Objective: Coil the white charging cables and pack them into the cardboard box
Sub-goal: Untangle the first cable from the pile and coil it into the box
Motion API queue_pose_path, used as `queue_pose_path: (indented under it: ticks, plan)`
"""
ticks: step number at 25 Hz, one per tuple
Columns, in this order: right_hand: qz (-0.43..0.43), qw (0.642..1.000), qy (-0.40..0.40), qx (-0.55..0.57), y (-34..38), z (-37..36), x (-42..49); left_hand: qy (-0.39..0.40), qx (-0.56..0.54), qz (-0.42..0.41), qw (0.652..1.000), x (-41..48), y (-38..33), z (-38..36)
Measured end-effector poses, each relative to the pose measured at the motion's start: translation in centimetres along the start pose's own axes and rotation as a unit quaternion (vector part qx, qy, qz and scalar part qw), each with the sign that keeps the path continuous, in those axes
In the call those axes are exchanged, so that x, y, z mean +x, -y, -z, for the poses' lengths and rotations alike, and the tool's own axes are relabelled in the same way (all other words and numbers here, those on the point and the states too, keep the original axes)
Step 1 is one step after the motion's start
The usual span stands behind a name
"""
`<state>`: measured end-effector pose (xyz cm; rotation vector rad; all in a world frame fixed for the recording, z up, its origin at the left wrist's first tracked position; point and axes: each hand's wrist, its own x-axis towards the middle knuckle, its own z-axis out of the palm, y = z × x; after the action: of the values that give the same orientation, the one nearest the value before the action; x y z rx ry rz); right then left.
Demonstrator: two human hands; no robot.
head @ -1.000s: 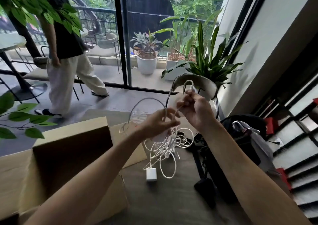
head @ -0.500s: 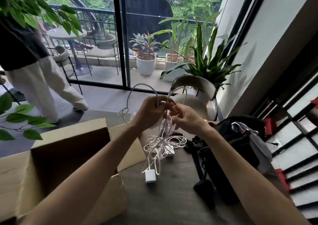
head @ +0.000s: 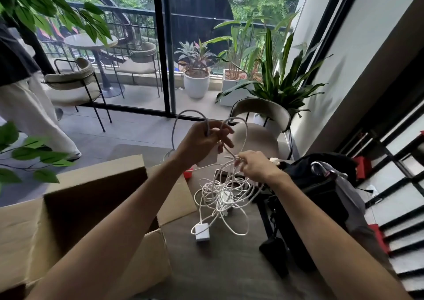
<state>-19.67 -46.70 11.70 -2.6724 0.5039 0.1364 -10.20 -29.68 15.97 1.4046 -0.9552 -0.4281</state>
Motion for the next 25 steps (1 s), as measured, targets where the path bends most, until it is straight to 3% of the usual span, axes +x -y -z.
queue_pose_path:
  ticks: [5,10,14,18,20,23,25]
  plan:
    - [-0.039,0.981,0.064,-0.181,-1.1,-2.0,0.5,-0.024,-0.106,0.018,0.994,-0.4,-1.3,1.4]
    - [0.122,0.991,0.013,0.056,1.0,-2.0,0.1,-0.062,-0.121,0.059,0.989,-1.3,-0.4,2.6]
    - [0.137,0.982,-0.103,0.078,1.9,-2.2,0.1,-0.07,-0.116,0.079,0.988,-1.7,0.7,3.3]
    - [0.152,0.94,-0.234,0.195,3.0,-1.5,0.0,-0.035,-0.019,0.114,0.993,-2.7,2.5,2.7]
    - [0.132,0.918,-0.208,0.31,3.6,-1.3,0.1,-0.04,0.031,0.125,0.991,-3.3,3.6,1.9]
    - [0.123,0.826,-0.121,0.536,4.1,-0.6,-0.1,-0.024,0.061,0.124,0.99,-3.8,4.6,0.8]
    - [0.147,0.813,-0.072,0.558,4.5,-0.2,-0.1,-0.001,0.068,0.106,0.992,-3.8,4.8,0.2]
